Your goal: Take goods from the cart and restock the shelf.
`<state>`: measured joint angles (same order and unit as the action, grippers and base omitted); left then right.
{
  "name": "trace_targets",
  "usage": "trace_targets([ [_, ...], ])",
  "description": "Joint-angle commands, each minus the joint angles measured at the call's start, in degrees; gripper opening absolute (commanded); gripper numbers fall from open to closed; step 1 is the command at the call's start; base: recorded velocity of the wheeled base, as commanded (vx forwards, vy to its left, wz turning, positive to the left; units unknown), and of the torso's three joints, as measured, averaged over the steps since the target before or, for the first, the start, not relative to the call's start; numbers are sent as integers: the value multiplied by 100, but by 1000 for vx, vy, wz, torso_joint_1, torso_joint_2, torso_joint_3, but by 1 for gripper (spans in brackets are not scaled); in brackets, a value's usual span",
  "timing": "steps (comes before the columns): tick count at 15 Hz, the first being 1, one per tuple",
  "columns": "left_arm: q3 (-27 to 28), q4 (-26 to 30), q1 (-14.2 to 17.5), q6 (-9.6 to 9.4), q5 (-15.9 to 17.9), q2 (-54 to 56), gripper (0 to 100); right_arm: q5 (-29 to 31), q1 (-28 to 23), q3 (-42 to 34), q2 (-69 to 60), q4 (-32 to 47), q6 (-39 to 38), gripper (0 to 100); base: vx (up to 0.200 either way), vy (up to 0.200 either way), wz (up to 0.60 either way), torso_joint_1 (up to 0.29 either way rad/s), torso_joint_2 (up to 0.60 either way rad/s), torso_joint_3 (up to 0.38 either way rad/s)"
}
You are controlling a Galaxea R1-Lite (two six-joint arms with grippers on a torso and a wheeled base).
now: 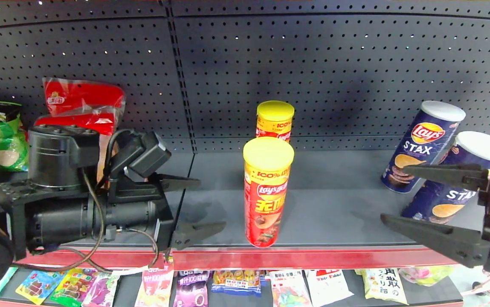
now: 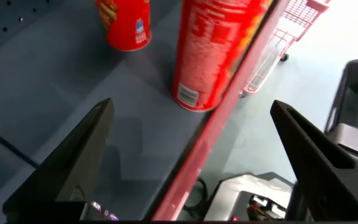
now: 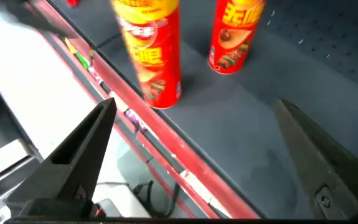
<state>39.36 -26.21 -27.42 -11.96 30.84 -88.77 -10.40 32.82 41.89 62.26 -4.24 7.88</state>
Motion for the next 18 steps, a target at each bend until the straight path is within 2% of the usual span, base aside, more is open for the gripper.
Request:
trace_targets([
  [1, 203, -42, -27, 1, 1, -448, 100, 12, -74, -75, -399, -6, -5, 100, 0, 0, 0, 0, 0, 0],
  [9, 704, -51, -97, 9, 1, -914, 100, 20, -118, -84, -390, -6, -120, 100, 0, 0, 0, 0, 0, 0],
  [18, 968, -60, -132, 9, 1, -1204, 100, 20, -126, -67, -355, -6, -120, 100, 0, 0, 0, 0, 0, 0],
])
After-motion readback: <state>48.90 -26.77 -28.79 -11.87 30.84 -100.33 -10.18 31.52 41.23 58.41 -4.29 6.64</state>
